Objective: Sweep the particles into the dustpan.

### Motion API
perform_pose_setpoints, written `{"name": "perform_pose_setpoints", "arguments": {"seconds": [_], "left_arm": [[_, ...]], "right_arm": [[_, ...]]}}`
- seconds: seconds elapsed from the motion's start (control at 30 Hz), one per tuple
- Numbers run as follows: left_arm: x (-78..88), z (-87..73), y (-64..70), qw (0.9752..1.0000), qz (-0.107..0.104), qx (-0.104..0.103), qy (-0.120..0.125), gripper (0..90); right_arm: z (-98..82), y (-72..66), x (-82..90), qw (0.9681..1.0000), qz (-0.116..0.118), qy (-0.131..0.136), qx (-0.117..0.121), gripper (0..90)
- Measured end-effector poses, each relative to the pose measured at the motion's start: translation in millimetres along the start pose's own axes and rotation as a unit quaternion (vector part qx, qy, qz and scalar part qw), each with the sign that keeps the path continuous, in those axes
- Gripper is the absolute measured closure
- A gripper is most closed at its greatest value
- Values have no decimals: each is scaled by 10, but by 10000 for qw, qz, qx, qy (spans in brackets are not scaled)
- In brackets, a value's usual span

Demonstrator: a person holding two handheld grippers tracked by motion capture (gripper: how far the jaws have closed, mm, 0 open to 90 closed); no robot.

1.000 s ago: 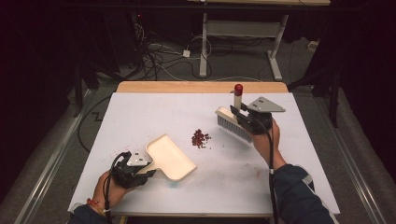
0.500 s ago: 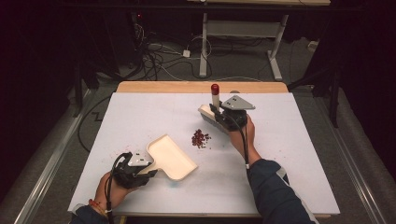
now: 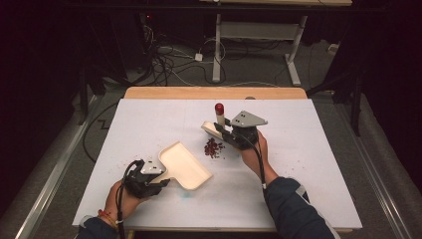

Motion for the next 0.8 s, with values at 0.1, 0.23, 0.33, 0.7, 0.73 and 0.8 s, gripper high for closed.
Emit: {"name": "perform_pose_setpoints", "arguments": {"seconds": [0.1, 0.23, 0.33, 0.7, 0.73, 0.8], "left_arm": [[-20, 31, 4, 10000, 11, -5, -15, 633], [-49, 88, 6, 10000, 14, 1, -15, 632], [-73, 135, 16, 10000, 27, -20, -29, 632], [-154, 277, 85, 10000, 19, 19, -66, 632], [-164, 290, 95, 10000, 20, 30, -64, 632], [-179, 319, 117, 10000, 32, 49, -76, 631]], "right_arm": [[-7, -8, 19, 10000, 23, 26, -24, 699], [-20, -26, 52, 9998, 128, 39, -151, 698], [-9, -86, 71, 9997, 234, 12, -103, 697], [19, -233, 96, 9996, 258, -20, -99, 698], [22, -275, 98, 9996, 256, -42, -80, 697], [28, -321, 103, 9996, 276, -54, -35, 697]]}}
Point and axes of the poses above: each handheld gripper's, and its own axes: x roughly backward along the jaws, z roughly out of its top, y roughly to its right, the point moved 3 cm from there along -x, roughly forward along the jaws, and after that the axes turned 4 degrees about -y, right-handed, at the moved point
